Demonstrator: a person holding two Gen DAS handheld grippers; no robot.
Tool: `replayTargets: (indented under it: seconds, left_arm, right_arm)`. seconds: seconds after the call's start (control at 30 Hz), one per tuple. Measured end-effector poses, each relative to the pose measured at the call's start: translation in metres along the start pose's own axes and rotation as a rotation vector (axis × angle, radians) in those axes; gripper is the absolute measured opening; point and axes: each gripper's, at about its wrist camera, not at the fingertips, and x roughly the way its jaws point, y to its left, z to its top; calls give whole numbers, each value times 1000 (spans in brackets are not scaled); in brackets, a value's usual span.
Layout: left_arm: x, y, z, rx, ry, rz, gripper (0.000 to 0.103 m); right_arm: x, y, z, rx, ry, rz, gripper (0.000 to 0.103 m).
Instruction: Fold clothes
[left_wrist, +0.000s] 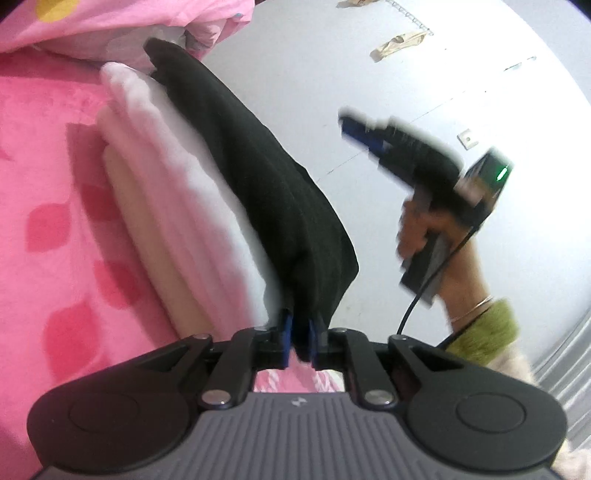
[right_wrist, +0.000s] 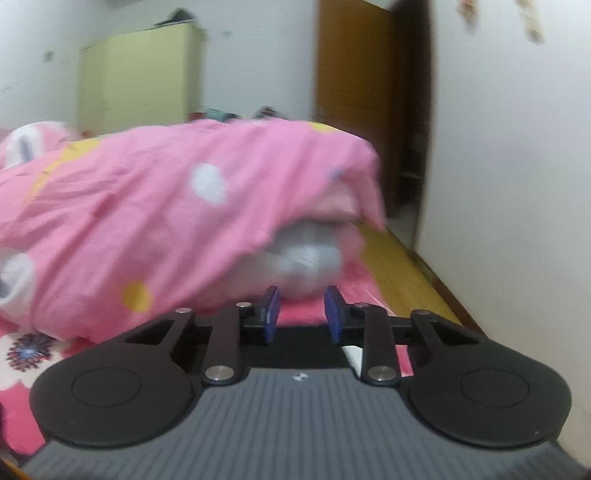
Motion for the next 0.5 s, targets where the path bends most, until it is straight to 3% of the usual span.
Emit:
replayTargets:
  seconds: [0.07,0.17,0.23,0.3,0.4,0.47,0.5]
  left_arm:
    - [-31,-11,3,46,-78,89,32]
    - [-58,-29,8,118,-196,168,32]
    - [-31,-16,35,144,-239,171,32]
    - [-12,-22,39,207,-246,172,34]
    - [20,-9,59,255,-254,267,39]
    - [43,16,71,211,-274,369,39]
    - [48,28,75,168,-267,376,39]
  right_arm:
    - [-1,-18,-13,37,6,-20,15]
    - [5,-28,-21,61,9,23,12]
    - [16,-22,-21,39,31,55,12]
    - [29,-15,-20,10,61,88,12]
    - [50,2,-19,-26,124,134,11]
    - [69,6,-23,-48,197,71,11]
    - [77,5,-26,-50,227,27,11]
